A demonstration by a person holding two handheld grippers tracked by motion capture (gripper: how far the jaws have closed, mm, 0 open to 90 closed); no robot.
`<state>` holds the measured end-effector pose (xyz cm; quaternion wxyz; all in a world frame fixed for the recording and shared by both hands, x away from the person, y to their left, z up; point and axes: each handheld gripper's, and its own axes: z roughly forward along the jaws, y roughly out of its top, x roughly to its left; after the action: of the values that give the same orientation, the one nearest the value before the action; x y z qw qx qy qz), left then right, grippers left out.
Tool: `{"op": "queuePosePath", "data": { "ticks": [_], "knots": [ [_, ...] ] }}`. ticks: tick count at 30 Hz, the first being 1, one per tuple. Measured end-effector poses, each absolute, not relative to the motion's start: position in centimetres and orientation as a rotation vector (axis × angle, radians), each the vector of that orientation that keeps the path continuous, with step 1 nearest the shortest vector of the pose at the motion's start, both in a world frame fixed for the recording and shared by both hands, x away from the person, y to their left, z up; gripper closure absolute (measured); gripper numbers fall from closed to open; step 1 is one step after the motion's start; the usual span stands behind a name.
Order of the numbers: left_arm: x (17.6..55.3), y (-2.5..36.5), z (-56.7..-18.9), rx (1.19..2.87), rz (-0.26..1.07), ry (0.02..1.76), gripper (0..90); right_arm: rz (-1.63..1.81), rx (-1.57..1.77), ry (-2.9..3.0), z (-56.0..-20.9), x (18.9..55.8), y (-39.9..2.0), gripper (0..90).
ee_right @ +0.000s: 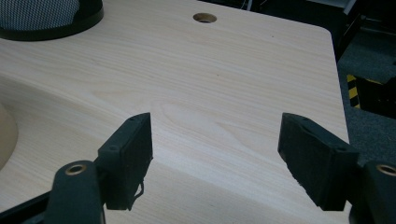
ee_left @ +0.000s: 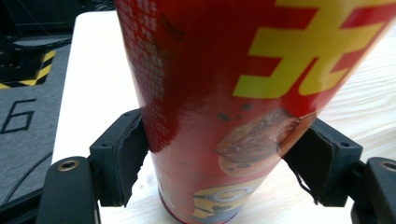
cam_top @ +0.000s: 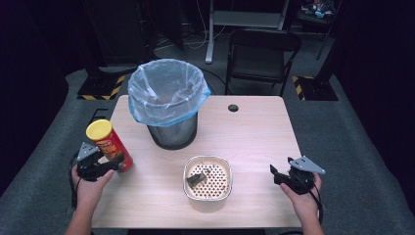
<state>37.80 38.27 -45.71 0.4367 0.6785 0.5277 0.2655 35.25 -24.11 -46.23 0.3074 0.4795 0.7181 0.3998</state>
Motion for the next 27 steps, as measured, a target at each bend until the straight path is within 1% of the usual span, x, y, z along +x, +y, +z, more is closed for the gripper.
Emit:
{"op": "queuePosePath", "data": {
  "ticks": [8, 12, 13, 15, 27],
  "knots": [
    [37.5, 38.0, -43.9, 1.662, 0.606, 1.324, 24.6, 1.05, 1.272, 1.908, -46.6, 35.3, -24.1, 25.8],
    [37.4, 37.8, -42.8, 1.678, 0.612, 1.32, 24.6, 1.043, 1.272, 1.914, -46.8, 35.3, -24.2, 25.8],
    [37.4, 37.7, -42.1, 1.708, 0.631, 1.313, 24.6, 1.043, 1.27, 1.915, -46.8, 35.3, -24.2, 25.8],
    [37.3, 37.5, -41.4, 1.709, 0.643, 1.301, 24.6, 1.041, 1.267, 1.919, -46.8, 35.3, -24.2, 25.8],
    [36.7, 35.5, -34.4, 1.733, 0.626, 1.253, 24.6, 1.033, 1.26, 1.923, -46.9, 35.2, -24.2, 25.8]
  ]
}}
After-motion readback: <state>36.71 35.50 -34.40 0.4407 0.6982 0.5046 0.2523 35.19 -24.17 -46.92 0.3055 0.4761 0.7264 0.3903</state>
